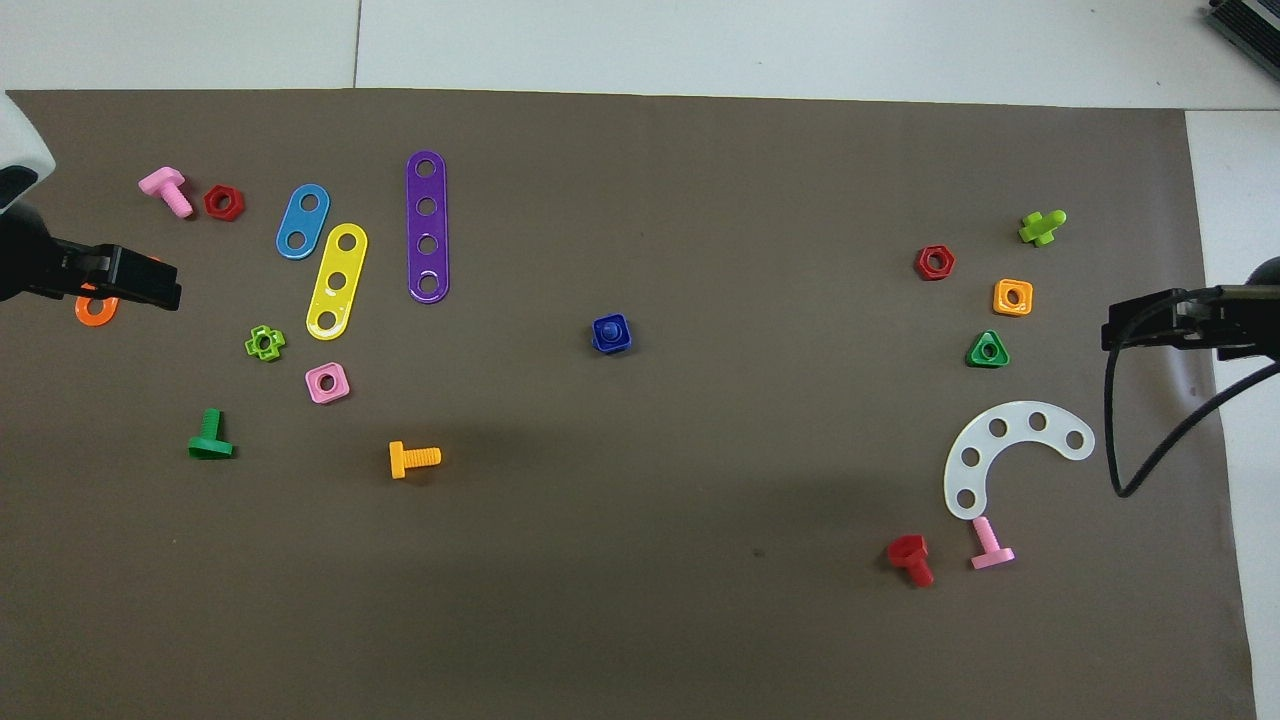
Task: Unscrew and place screws in storage area
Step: 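Reach the left gripper to the blue nut on the blue bolt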
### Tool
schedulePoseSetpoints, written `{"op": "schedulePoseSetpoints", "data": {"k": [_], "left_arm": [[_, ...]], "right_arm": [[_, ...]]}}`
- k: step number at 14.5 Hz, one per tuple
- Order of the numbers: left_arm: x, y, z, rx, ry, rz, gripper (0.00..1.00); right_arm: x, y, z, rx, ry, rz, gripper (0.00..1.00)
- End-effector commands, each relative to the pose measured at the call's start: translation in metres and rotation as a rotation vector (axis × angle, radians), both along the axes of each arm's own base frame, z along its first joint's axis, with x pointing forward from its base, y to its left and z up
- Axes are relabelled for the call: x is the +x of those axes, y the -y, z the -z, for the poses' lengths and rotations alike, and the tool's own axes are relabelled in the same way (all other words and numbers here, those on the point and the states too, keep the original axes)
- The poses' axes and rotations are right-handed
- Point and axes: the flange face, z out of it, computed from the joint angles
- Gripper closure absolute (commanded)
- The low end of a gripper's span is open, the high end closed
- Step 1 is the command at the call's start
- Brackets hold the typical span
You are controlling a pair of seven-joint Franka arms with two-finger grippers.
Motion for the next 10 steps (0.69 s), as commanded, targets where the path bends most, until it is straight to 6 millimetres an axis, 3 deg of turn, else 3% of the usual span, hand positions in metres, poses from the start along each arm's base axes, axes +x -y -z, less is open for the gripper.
{"op": "schedulePoseSetpoints", "data": {"k": [1, 6, 9, 10], "left_arm": [[-0.01, 0.039, 0.009, -0.01, -0.006, -0.009, 0.0], [0.002, 0.144, 0.048, -0.059, 0.01, -0.099, 0.0], [0.006, 0.197, 0.08, -0.098, -0.003, -0.15, 0.01], [0.007, 0.213, 0.083, -0.118, 0.027, -0.173, 0.01]], "right_arm": [[-0.006, -0.001, -0.002, 0.011, -0.003, 0.01, 0.0], [-0.006, -0.002, -0.002, 0.013, -0.003, 0.008, 0.0], [-0.006, -0.001, -0.002, 0.013, -0.003, 0.01, 0.0], [-0.006, -0.001, -0.002, 0.011, -0.003, 0.01, 0.0]]}}
